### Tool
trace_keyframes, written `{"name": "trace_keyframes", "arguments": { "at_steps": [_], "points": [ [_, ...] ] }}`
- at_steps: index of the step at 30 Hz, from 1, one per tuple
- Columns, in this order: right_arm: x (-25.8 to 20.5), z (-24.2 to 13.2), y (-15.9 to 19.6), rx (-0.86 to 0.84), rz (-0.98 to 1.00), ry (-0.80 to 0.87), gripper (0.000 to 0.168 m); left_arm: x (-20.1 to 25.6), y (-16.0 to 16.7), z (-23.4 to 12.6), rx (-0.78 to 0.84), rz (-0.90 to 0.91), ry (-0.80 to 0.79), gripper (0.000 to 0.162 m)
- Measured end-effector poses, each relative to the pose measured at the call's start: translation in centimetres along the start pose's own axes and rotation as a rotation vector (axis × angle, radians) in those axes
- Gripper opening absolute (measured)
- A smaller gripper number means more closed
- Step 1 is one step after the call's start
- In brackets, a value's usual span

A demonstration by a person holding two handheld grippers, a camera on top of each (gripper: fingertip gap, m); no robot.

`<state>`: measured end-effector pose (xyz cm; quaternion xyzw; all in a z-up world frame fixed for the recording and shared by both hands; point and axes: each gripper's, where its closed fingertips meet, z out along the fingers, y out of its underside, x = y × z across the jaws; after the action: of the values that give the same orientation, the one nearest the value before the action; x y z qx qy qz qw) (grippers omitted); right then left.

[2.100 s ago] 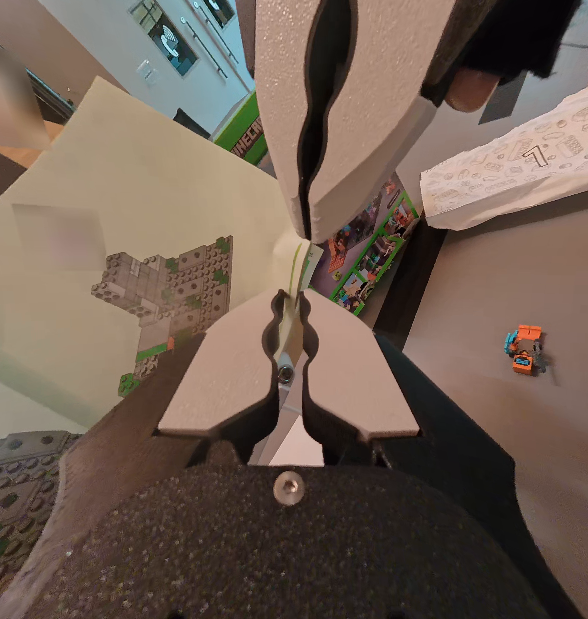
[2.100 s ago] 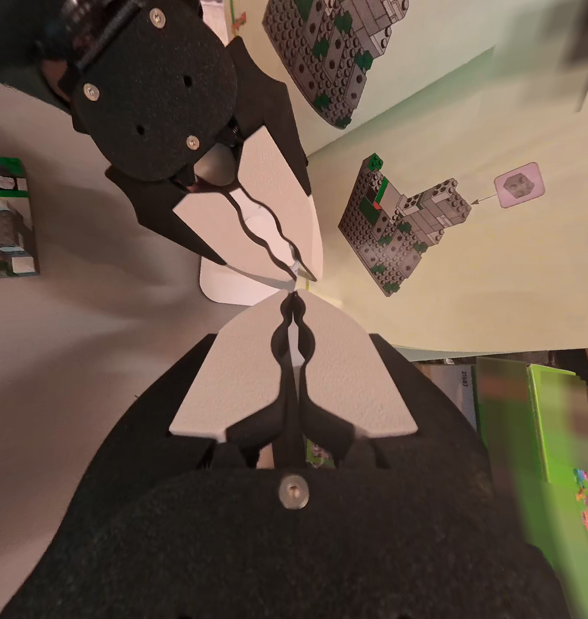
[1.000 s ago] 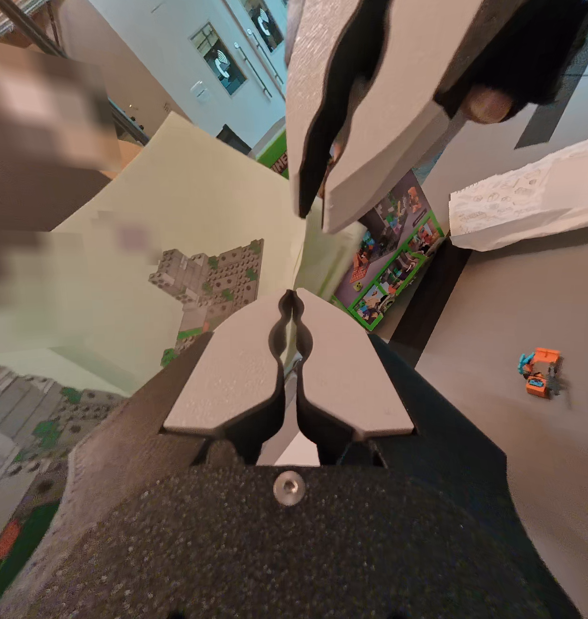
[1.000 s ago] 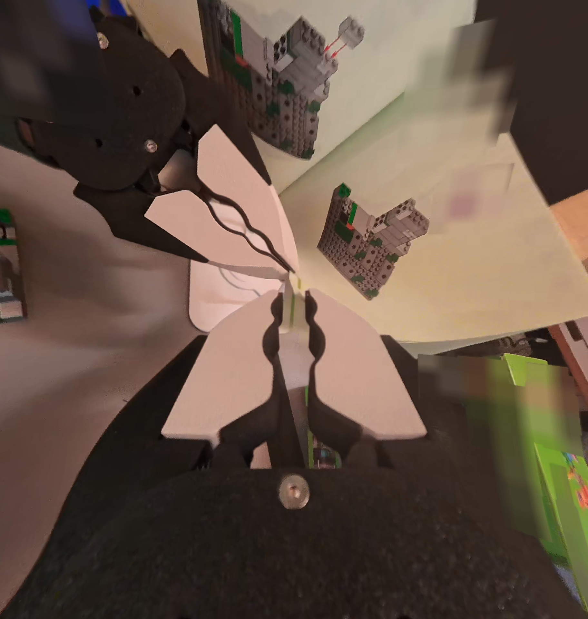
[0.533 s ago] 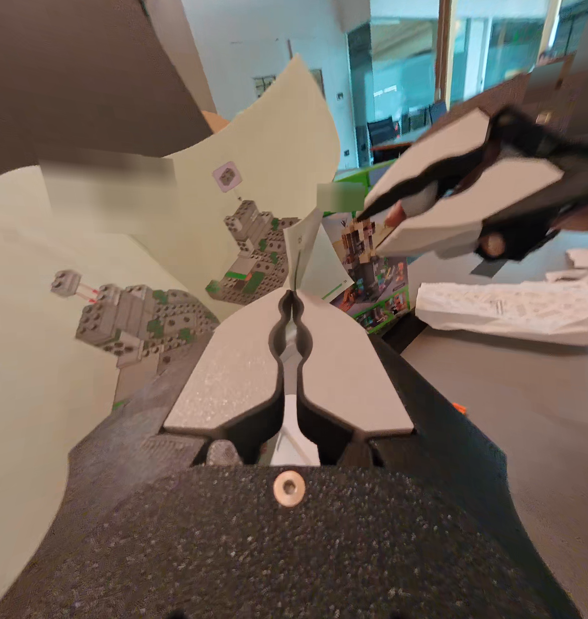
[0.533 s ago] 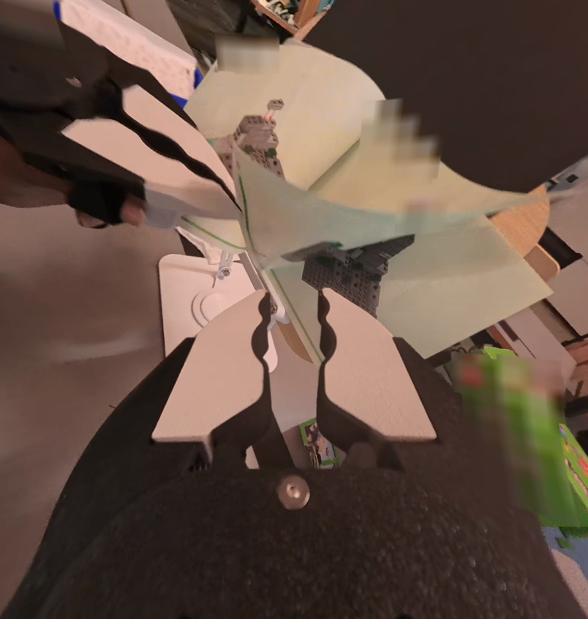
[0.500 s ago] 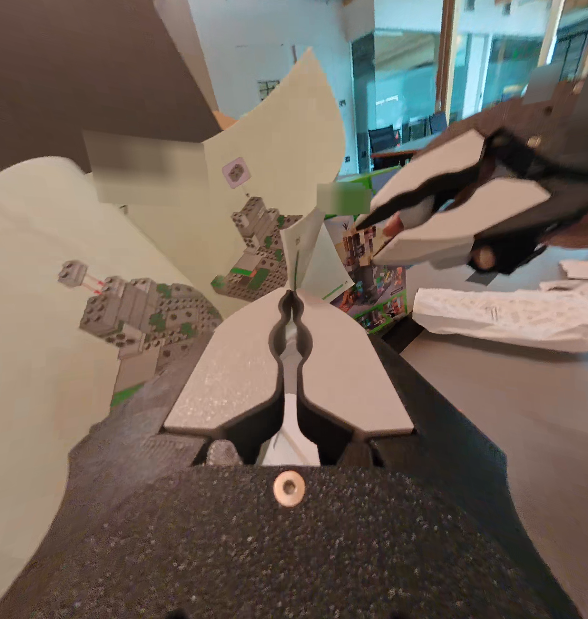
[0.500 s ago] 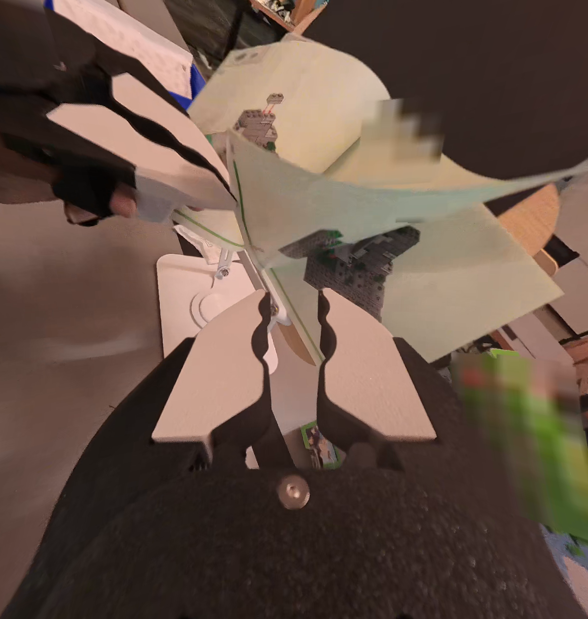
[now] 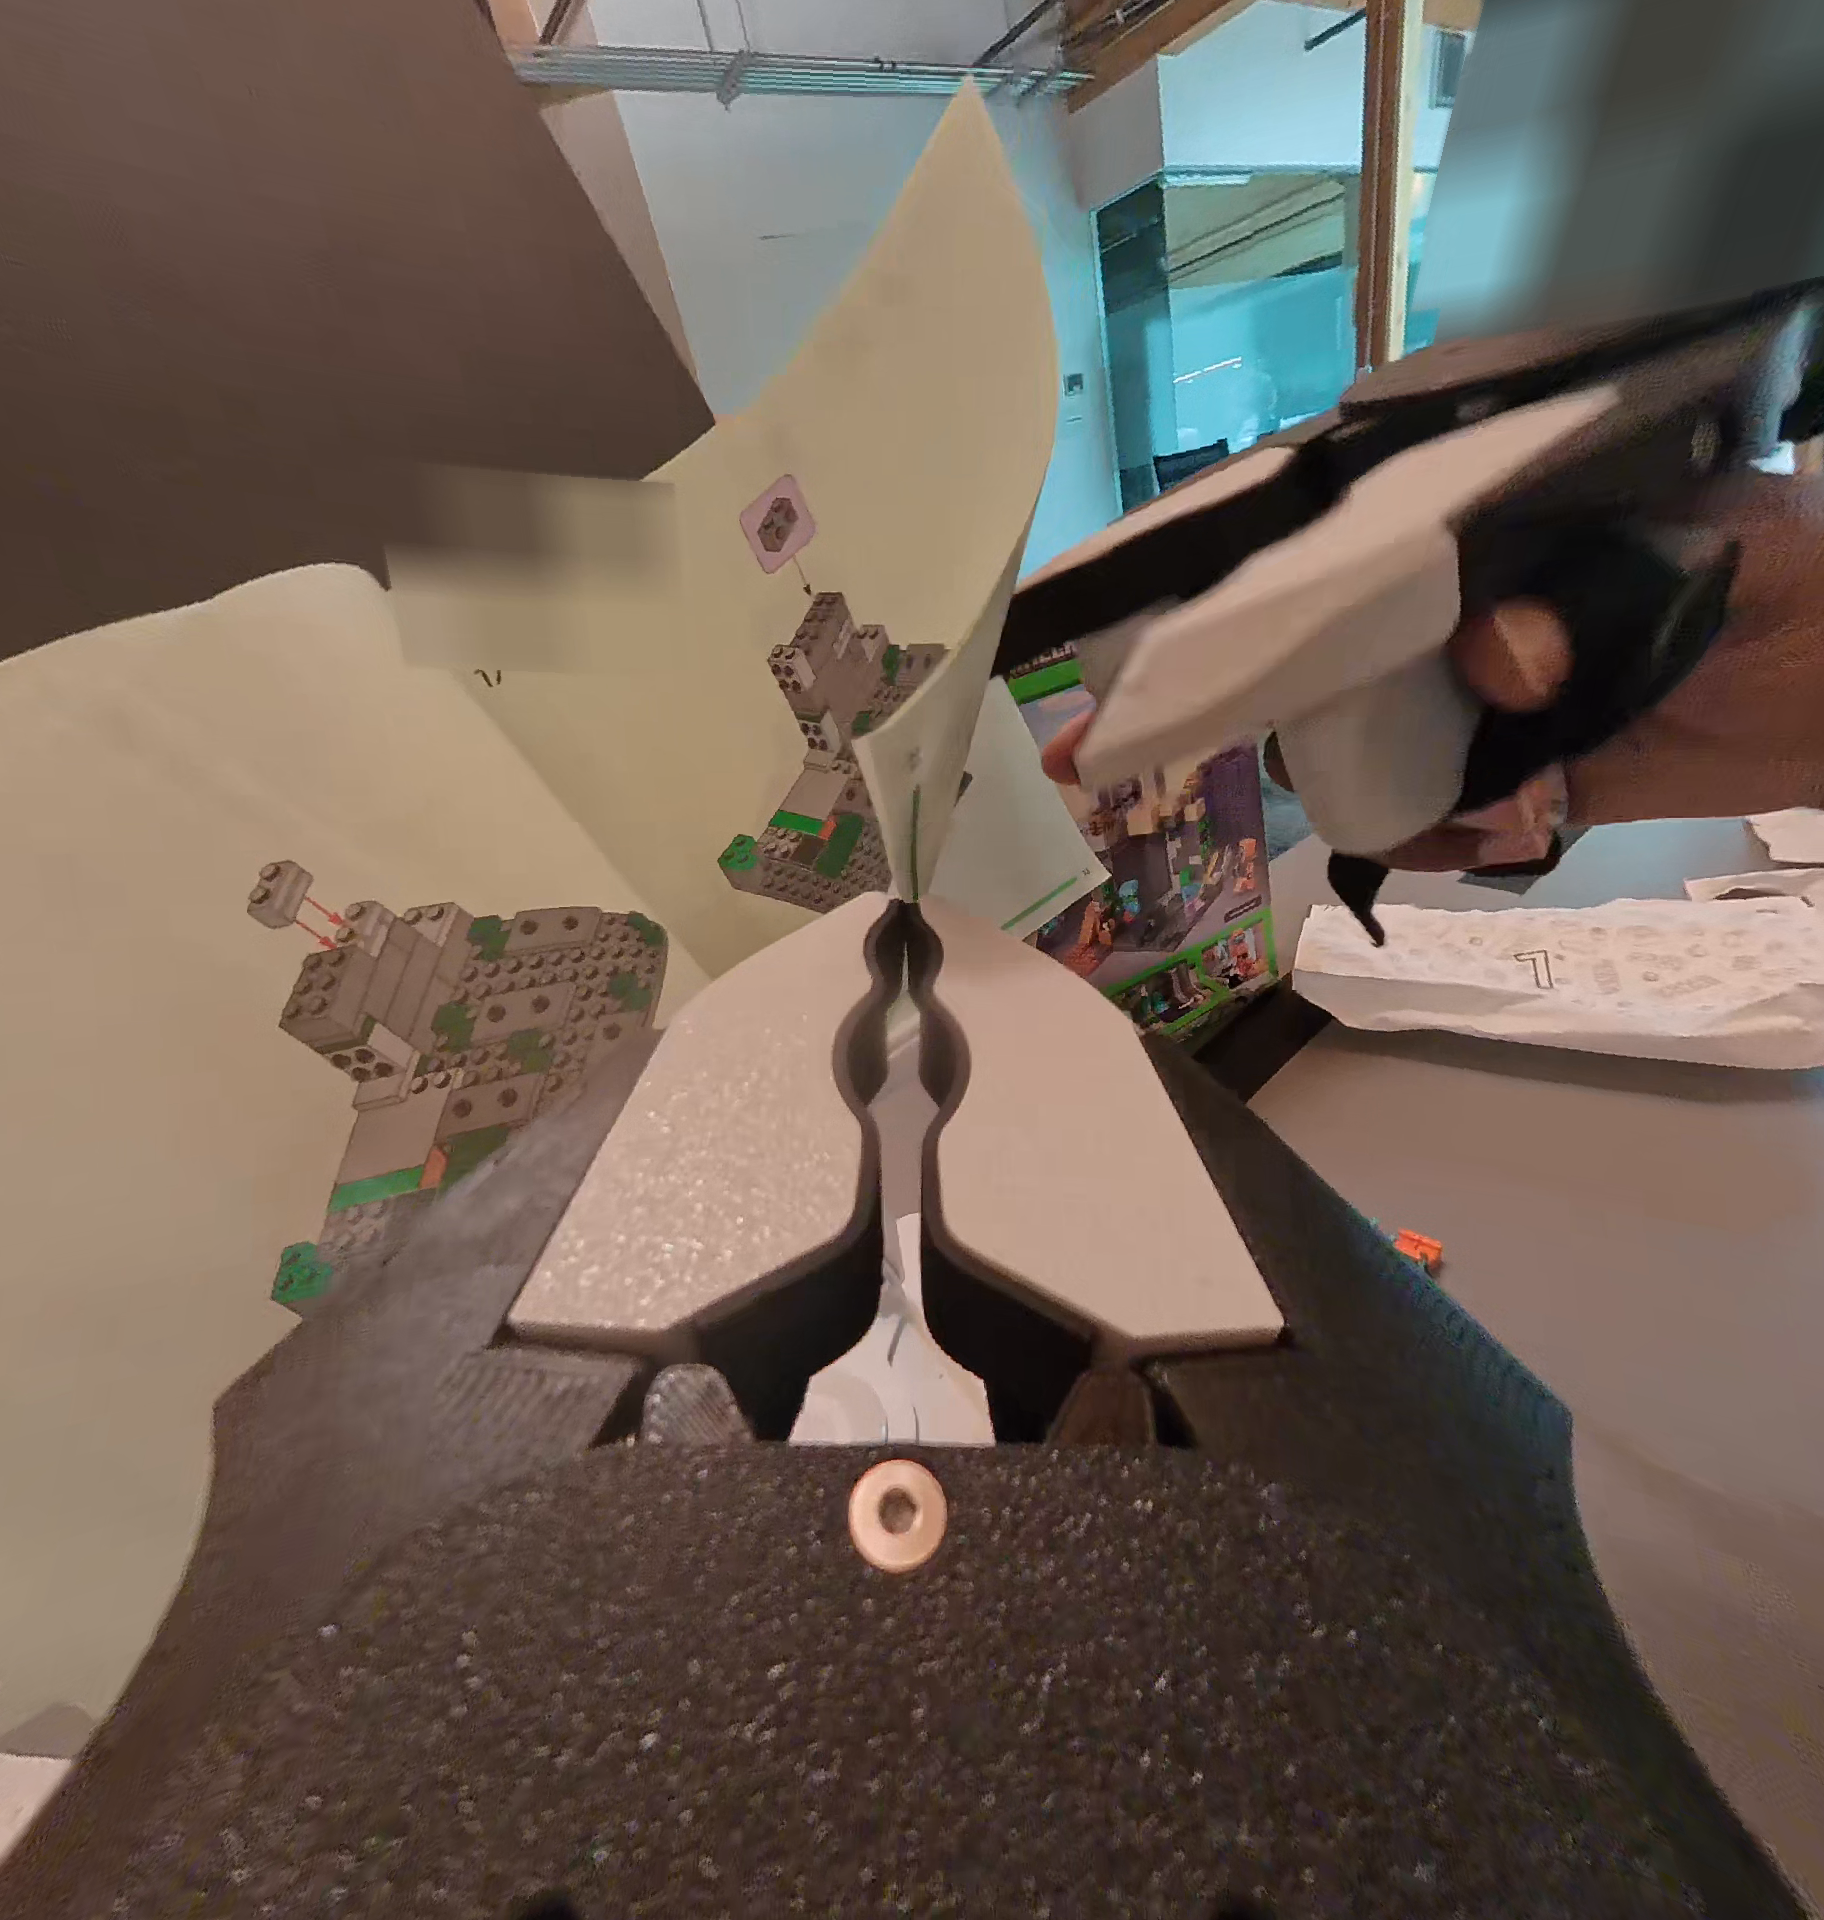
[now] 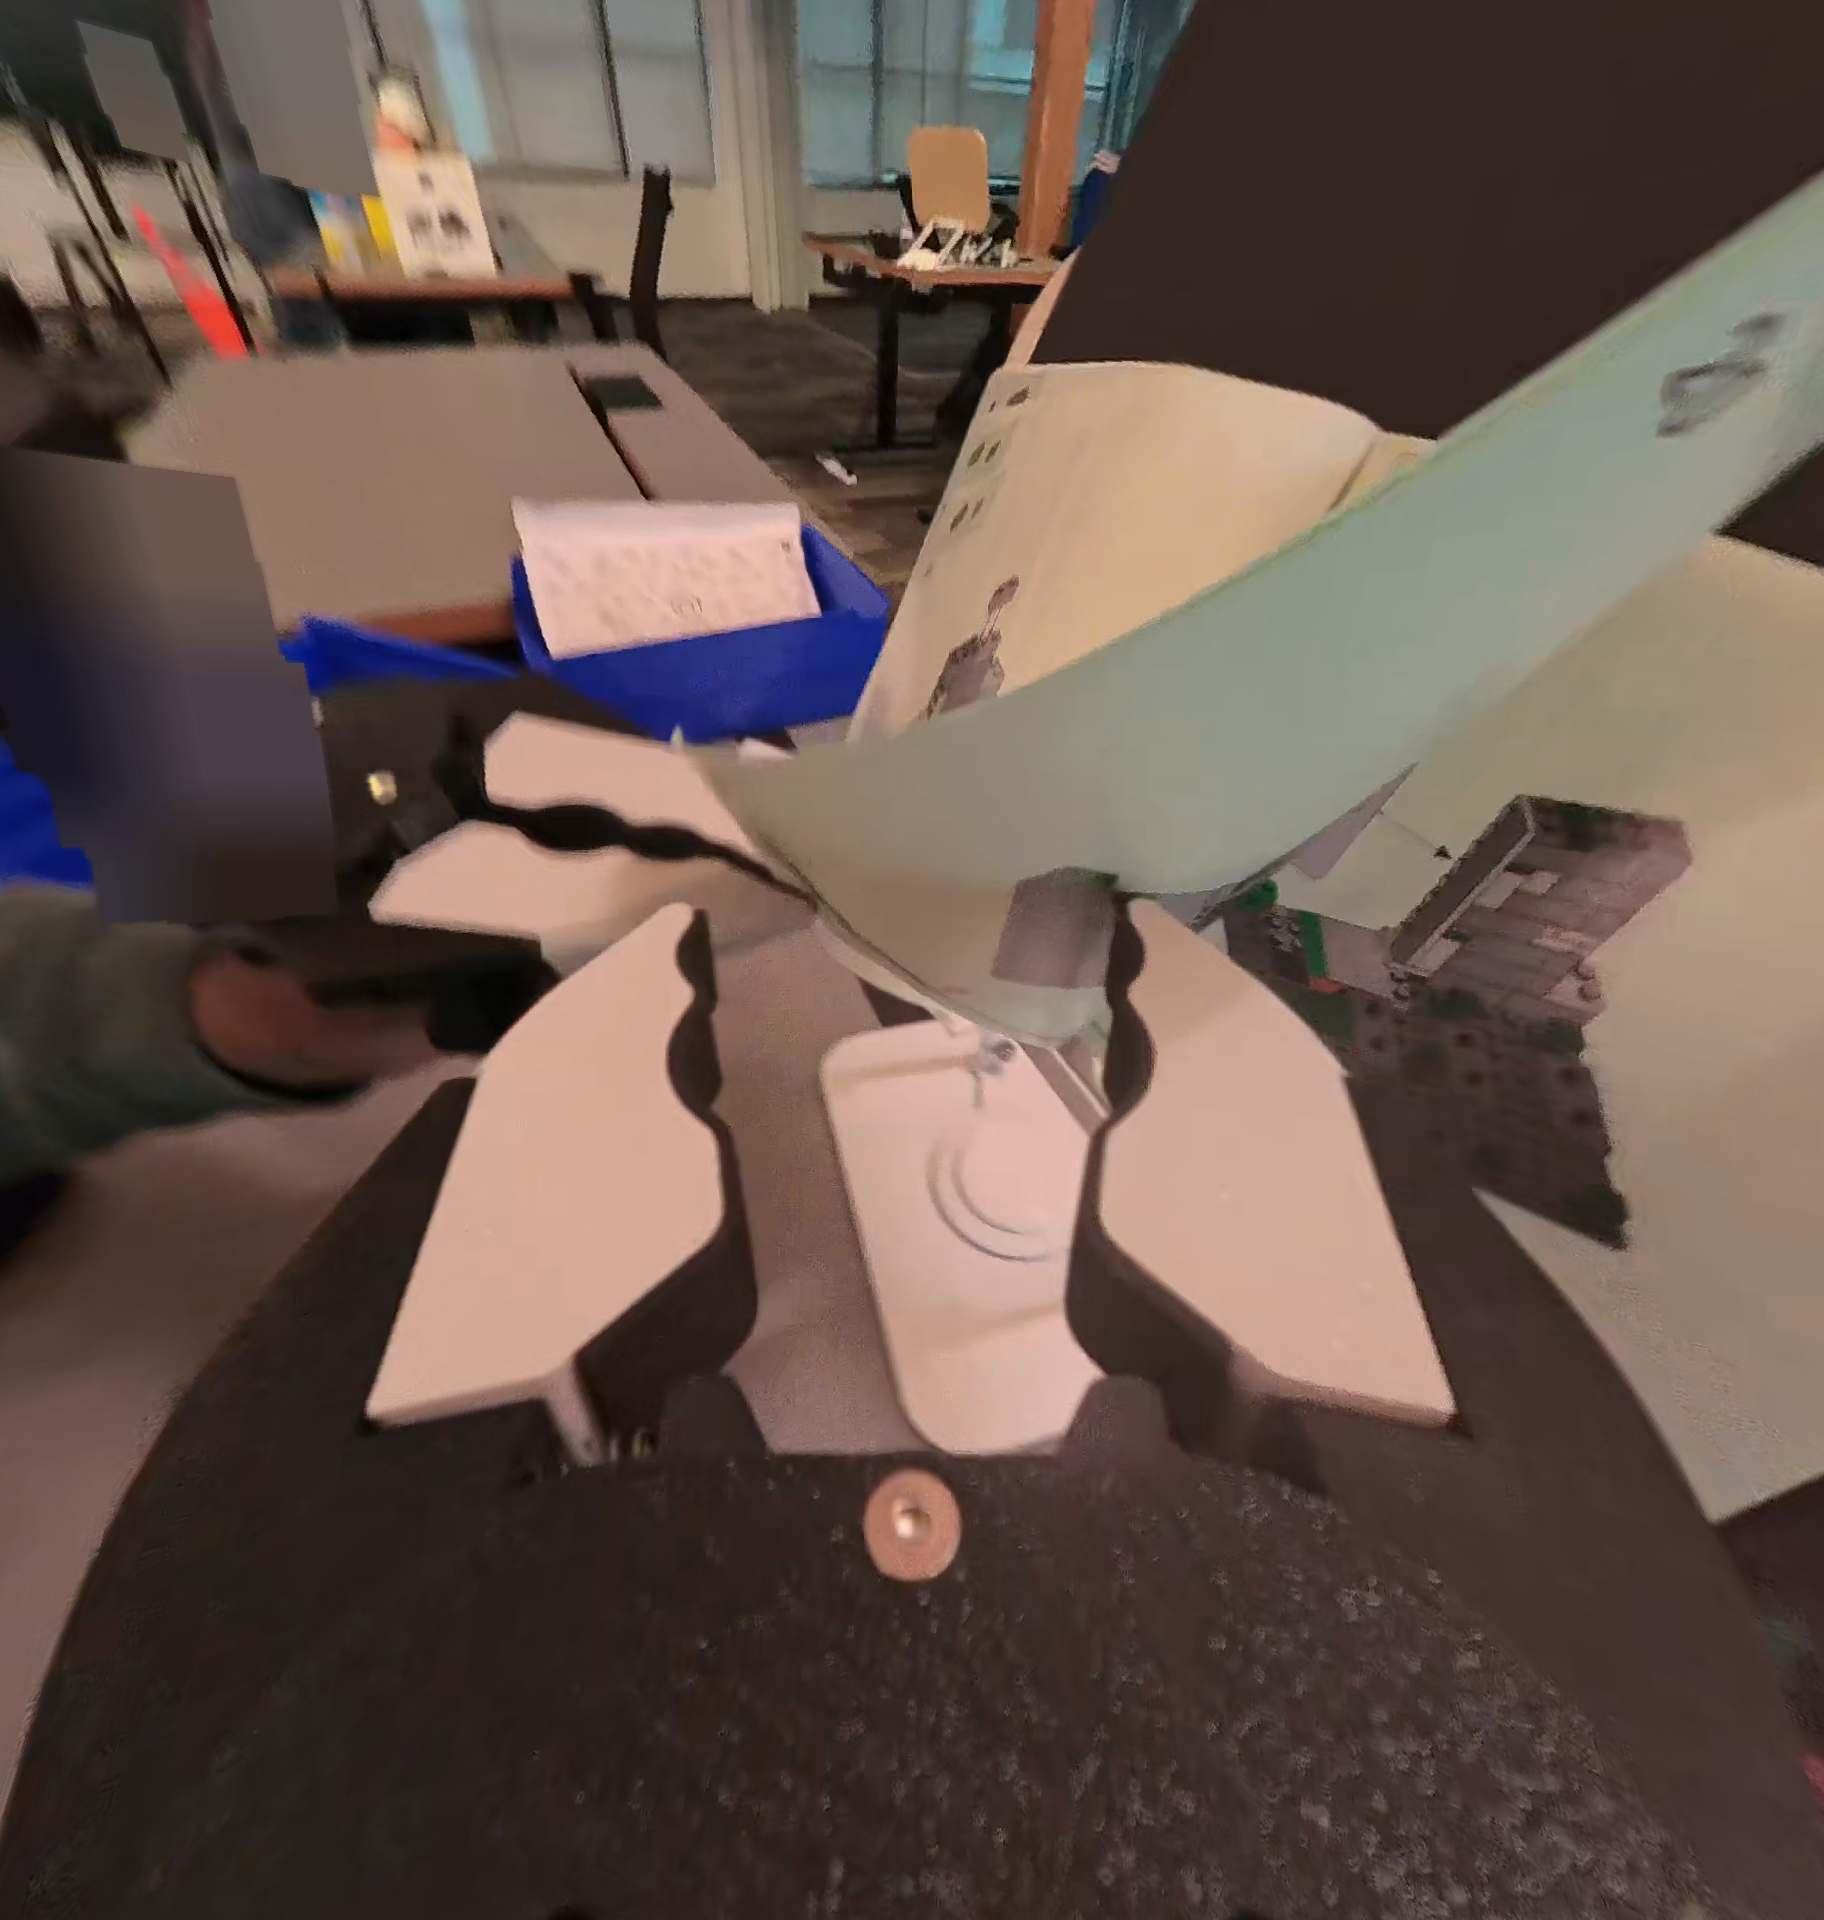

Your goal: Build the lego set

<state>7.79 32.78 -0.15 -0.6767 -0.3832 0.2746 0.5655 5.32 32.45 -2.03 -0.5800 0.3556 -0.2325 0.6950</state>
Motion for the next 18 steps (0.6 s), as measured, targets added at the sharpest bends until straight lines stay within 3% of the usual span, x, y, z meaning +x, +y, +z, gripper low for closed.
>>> {"name": "trace_keyframes", "arguments": {
  "at_steps": [3,7,10,18],
  "points": [
    [0.2,-0.2,-1.3,0.065,0.185,-0.003,0.075,0.6,0.0,0.0,0.003,0.038,0.001,0.000],
    [0.5,-0.1,-1.6,0.091,0.244,-0.006,0.040,1.2,0.2,0.0,-0.003,0.044,0.016,0.000],
    [0.4,0.1,-1.2,0.080,0.203,-0.008,0.023,1.6,0.6,-0.2,-0.032,0.024,0.049,0.000],
    [0.0,0.4,1.1,-0.111,0.051,-0.002,0.023,0.7,0.2,-2.2,-0.160,-0.102,0.172,0.015]
  ]
}}
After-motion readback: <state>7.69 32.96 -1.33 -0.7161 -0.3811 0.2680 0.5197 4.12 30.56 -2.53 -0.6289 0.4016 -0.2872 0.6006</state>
